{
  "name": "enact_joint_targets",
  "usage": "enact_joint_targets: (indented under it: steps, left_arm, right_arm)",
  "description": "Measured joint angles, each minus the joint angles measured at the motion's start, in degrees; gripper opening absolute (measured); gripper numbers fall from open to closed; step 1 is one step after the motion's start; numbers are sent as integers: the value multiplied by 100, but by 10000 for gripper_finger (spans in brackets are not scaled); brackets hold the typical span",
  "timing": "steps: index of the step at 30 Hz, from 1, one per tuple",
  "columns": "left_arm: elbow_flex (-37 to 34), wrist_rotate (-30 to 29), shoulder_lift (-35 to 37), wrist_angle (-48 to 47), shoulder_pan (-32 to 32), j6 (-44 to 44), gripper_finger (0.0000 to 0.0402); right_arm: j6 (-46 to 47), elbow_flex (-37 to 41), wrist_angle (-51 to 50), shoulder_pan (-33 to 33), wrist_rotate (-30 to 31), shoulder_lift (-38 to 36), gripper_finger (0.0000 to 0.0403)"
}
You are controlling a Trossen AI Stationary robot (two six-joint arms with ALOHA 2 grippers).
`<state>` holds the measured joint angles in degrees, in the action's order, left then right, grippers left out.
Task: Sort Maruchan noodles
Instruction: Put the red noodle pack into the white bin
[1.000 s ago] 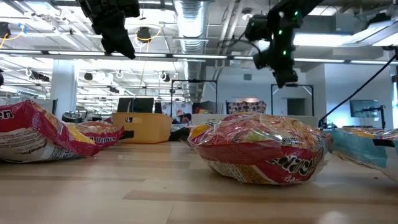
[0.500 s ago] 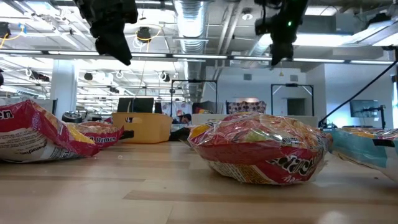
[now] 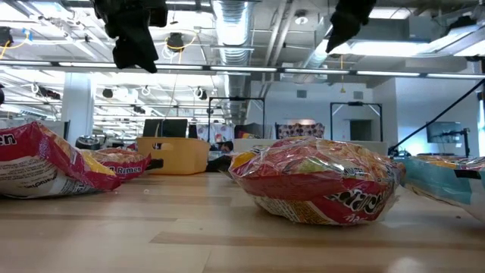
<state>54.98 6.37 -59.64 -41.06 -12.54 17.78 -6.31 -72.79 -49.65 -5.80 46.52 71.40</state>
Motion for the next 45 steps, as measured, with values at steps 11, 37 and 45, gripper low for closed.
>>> enact_joint_targets:
  steps: [11, 37, 45]
  left_arm:
    - [0, 66, -1, 0, 603, 152, 146]
    - [0, -275, -2, 1, 743, 46, 146]
    - [0, -275, -2, 17, 743, -25, 146]
  right_arm:
    - [1398, 0, -108, 1126, -245, 7, 103]
    - [4647, 4, -891, 2913, -4236, 292, 103]
    - [4645, 2, -950, 3053, -4214, 765, 103]
